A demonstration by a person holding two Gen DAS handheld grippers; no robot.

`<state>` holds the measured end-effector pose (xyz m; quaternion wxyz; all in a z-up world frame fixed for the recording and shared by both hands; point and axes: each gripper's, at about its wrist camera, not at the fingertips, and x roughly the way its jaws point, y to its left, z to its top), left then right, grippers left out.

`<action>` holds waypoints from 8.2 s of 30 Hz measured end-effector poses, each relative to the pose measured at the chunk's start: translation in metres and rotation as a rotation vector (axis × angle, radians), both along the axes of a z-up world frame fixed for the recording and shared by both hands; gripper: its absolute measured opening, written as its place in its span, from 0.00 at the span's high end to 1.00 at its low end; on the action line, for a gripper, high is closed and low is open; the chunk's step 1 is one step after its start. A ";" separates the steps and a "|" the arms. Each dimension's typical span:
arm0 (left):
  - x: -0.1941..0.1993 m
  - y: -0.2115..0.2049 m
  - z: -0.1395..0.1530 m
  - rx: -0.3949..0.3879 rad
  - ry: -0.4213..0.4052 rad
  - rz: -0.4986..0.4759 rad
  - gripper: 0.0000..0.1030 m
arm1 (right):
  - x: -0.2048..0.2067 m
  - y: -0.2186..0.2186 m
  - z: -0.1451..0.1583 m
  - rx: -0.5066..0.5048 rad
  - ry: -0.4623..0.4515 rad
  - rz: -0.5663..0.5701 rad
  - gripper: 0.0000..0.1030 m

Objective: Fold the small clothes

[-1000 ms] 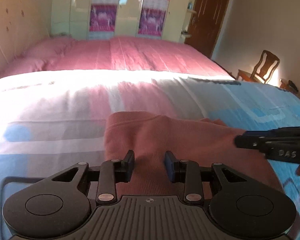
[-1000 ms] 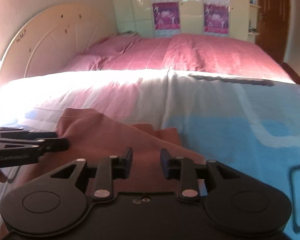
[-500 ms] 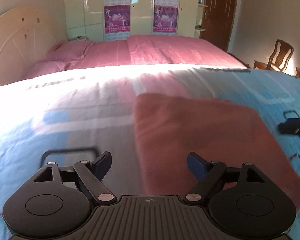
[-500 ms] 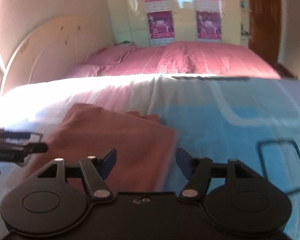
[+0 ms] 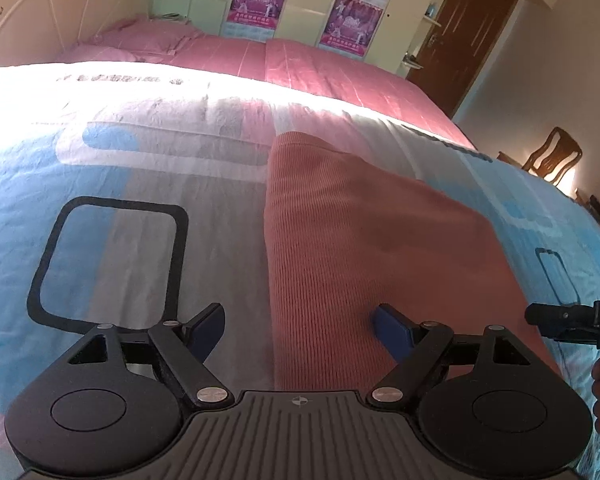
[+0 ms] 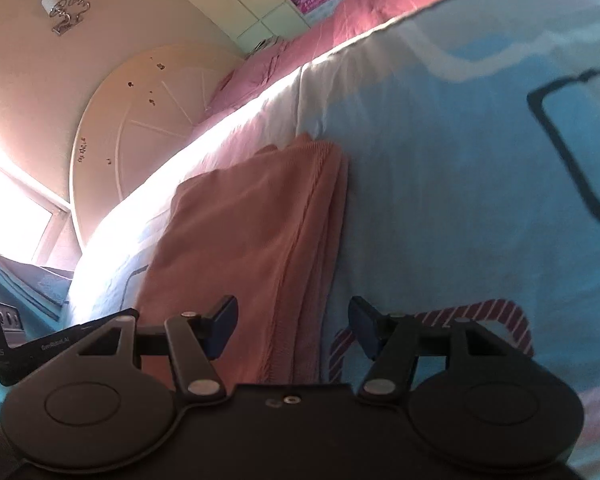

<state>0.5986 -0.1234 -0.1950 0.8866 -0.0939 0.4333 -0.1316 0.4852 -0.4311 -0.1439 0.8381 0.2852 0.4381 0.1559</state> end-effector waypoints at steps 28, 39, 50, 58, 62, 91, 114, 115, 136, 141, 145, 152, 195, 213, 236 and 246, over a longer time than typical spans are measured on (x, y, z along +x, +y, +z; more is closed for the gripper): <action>0.026 -0.012 -0.018 -0.127 0.069 -0.047 0.32 | 0.020 -0.002 -0.025 0.124 0.039 0.043 0.61; 0.013 -0.077 0.018 0.214 -0.096 -0.189 0.69 | 0.008 0.075 0.027 -0.417 -0.131 0.129 0.82; -0.005 0.003 0.059 0.145 -0.168 -0.170 0.71 | -0.009 0.143 0.074 -0.496 -0.221 0.143 0.83; -0.008 0.107 0.062 0.182 -0.151 -0.097 0.71 | -0.001 0.244 0.077 -0.470 -0.253 0.212 0.83; -0.009 0.158 0.052 0.180 -0.117 -0.068 0.71 | 0.000 0.288 0.070 -0.451 -0.247 0.246 0.83; 0.015 0.213 -0.010 0.154 -0.143 -0.143 0.56 | 0.012 0.338 0.043 -0.552 -0.194 0.187 0.85; -0.107 0.205 -0.016 0.184 -0.121 -0.080 0.60 | -0.070 0.363 0.033 -0.732 -0.161 0.353 0.86; -0.111 0.202 -0.020 0.189 -0.114 -0.077 0.60 | -0.070 0.362 0.029 -0.734 -0.153 0.351 0.87; -0.251 0.186 0.044 0.287 -0.234 0.098 0.46 | -0.188 0.325 0.088 -0.640 -0.265 0.173 0.69; -0.296 0.172 0.070 0.298 -0.313 0.108 0.26 | -0.239 0.317 0.113 -0.623 -0.333 0.143 0.58; -0.334 0.161 0.087 0.298 -0.378 0.120 0.01 | -0.273 0.308 0.122 -0.619 -0.366 0.087 0.23; -0.390 0.152 0.114 0.266 -0.419 0.109 0.00 | -0.325 0.299 0.139 -0.635 -0.384 -0.007 0.00; -0.490 0.151 0.161 0.204 -0.513 0.088 0.00 | -0.421 0.326 0.182 -0.640 -0.481 -0.090 0.01; -0.484 0.152 0.161 0.198 -0.524 0.075 0.00 | -0.422 0.321 0.192 -0.633 -0.493 -0.114 0.00; -0.486 0.150 0.163 0.205 -0.538 0.079 0.00 | -0.422 0.319 0.197 -0.634 -0.502 -0.112 0.01; -0.486 0.151 0.165 0.205 -0.541 0.079 0.00 | -0.422 0.321 0.198 -0.627 -0.503 -0.110 0.01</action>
